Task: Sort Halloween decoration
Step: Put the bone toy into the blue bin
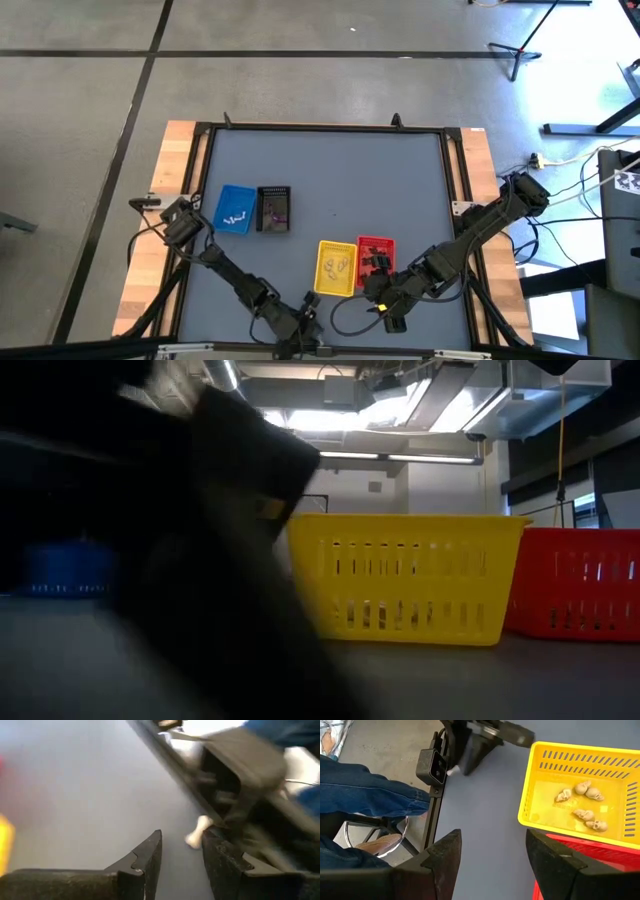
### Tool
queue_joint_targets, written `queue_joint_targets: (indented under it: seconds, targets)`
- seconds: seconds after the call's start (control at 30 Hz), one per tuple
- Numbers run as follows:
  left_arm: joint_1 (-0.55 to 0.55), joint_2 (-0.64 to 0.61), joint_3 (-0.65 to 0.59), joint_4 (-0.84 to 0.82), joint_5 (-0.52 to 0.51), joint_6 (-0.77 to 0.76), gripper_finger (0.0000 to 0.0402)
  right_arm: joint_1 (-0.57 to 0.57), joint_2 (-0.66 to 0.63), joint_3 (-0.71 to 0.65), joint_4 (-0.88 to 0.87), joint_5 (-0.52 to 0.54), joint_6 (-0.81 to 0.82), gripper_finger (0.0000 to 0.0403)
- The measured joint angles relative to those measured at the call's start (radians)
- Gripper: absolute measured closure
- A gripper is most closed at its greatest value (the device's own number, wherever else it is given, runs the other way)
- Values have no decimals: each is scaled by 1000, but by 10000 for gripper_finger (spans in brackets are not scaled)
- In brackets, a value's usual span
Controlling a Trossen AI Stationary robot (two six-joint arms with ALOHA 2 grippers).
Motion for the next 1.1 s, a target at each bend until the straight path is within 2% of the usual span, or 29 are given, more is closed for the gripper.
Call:
queue_joint_targets:
  seconds: [0.17,0.47,0.73,0.93,1.1]
  targets:
    - [40,0,-1,10,-49,-9,273,0,0,0,0,0,0,182]
    - [62,0,-1,17,-55,-1,274,0,0,0,-2,0,0,182]
    - [54,0,0,59,19,0,274,1,0,0,-1,-14,0,182]
    - [35,-25,1,83,14,1,274,1,0,0,16,-100,33,182]
    - [25,-93,1,56,-29,40,274,3,0,0,111,-198,81,182]
